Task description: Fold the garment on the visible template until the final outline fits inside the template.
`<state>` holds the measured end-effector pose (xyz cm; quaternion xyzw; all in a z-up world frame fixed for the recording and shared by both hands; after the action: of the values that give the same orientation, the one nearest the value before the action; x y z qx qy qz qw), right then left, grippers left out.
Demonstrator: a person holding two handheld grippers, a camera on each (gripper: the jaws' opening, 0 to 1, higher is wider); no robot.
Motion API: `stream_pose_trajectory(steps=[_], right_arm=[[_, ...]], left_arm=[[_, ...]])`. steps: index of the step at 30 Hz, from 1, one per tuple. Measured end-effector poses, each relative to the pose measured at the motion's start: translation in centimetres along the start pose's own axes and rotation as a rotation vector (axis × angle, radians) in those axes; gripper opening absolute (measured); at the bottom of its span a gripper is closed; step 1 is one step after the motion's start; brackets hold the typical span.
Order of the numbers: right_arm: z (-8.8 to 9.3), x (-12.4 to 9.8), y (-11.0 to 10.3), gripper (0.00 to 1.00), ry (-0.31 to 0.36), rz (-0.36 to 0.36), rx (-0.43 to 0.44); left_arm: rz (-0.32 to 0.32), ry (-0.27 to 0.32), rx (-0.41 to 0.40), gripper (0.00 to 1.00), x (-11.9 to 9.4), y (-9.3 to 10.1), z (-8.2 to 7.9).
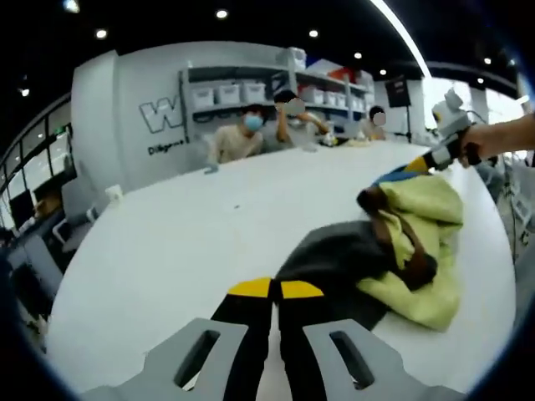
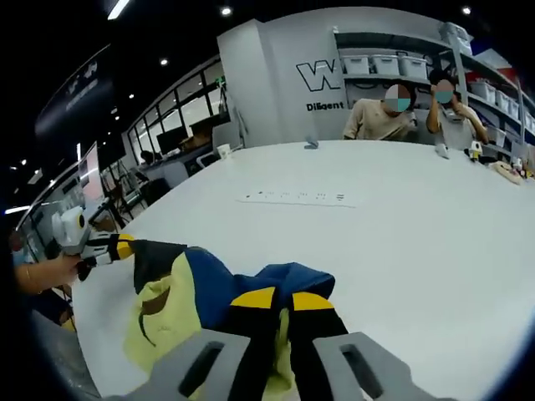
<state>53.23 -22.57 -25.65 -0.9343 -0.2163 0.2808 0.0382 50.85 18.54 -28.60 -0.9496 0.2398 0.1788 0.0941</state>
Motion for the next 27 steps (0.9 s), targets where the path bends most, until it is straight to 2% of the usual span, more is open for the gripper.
stream_pose_trajectory(steps=[10,15,19,24,27], right_arm=[[0.5,-3.4,1.7,0.0,0.058,0.097,0.027],[1.1,-5.3,1.7,0.0,0.091,0.144,0.071],[1.8,-6.3,1.8,0.0,0.092,0.154,0.09],[3.0,-7.2,1.6,0.0,0.082,0.163,0.103],[3.8,-8.2,1.5,0.0,0.085,0.177,0.101]], left_arm=[[-0.065,-0.021,-0.017,0.01,-4.6,-0.7,0.7],[-0.102,-0.028,-0.049,0.01,-6.5,-1.2,0.8],[-0.131,-0.023,-0.093,0.01,-8.5,-0.6,0.8],[-0.136,-0.044,-0.088,0.01,-10.7,-0.1,1.9],[-0.174,-0.066,-0.1,0.01,-12.0,-0.4,2.6]])
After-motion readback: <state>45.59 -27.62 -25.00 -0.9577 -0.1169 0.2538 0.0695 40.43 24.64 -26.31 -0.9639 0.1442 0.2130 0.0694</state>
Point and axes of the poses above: the point that each gripper's makers call its tool centre point, and the gripper's own axes: x roughly forward along the fingers, y roughly to its right, z roughly out of its underside, the point moved 10 cm from there along -x, roughly backward along the fingers, and after that the axes turned 1 degree about -z, right-handed, at the moved point
